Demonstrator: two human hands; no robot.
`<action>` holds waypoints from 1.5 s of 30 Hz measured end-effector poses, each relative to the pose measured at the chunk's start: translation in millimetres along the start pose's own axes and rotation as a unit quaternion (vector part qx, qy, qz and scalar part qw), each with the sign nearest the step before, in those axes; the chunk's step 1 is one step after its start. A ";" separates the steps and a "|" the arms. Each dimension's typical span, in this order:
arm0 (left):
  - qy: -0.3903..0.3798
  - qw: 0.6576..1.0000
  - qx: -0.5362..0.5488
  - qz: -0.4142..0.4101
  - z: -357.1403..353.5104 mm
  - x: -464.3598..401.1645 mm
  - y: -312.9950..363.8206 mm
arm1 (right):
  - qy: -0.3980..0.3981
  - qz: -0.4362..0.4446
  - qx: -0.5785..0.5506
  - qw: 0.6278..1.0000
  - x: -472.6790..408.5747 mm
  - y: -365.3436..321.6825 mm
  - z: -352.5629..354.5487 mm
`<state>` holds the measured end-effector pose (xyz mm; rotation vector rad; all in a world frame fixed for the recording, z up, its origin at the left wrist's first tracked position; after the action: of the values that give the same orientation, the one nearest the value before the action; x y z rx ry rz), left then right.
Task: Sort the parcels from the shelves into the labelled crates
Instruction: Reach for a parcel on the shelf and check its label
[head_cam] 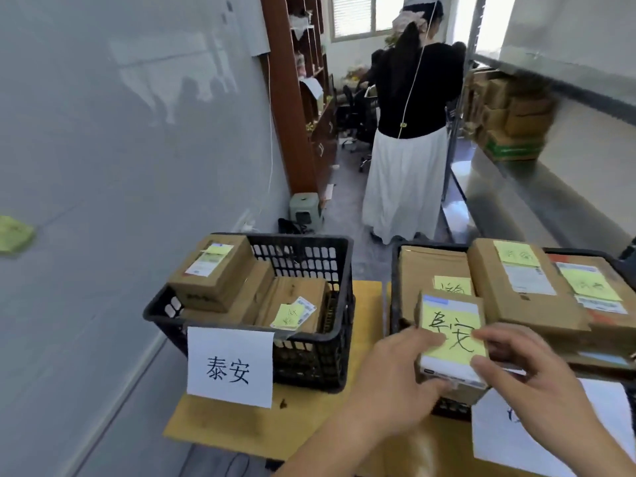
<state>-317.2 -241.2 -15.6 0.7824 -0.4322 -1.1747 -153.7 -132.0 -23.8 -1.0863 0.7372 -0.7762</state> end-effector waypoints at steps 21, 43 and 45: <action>0.187 0.967 -0.047 0.167 189.8 -10.6 -145.8 | -0.186 0.061 0.039 0.980 -112.3 -32.5 -177.9; -0.105 0.962 -0.176 0.179 166.2 -172.6 -382.9 | -0.157 0.049 0.406 0.899 -150.0 22.1 -296.8; -0.096 0.958 -0.201 0.183 163.4 -172.1 -387.2 | -0.163 0.051 0.422 0.890 -145.3 27.6 -298.4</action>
<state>-739.7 -199.1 -176.9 0.2207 -0.4557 -0.9475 -473.1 -145.2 -117.4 -0.3562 0.1150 -0.6910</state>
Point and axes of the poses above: each hand's wrist, its own x-axis away from the middle knuckle, its own z-axis out of the back of the hand, y = z × x, the point moved 4 cm from there along -x, towards the middle knuckle, and after that the axes turned 2 degrees about y, right-handed, at the moved point
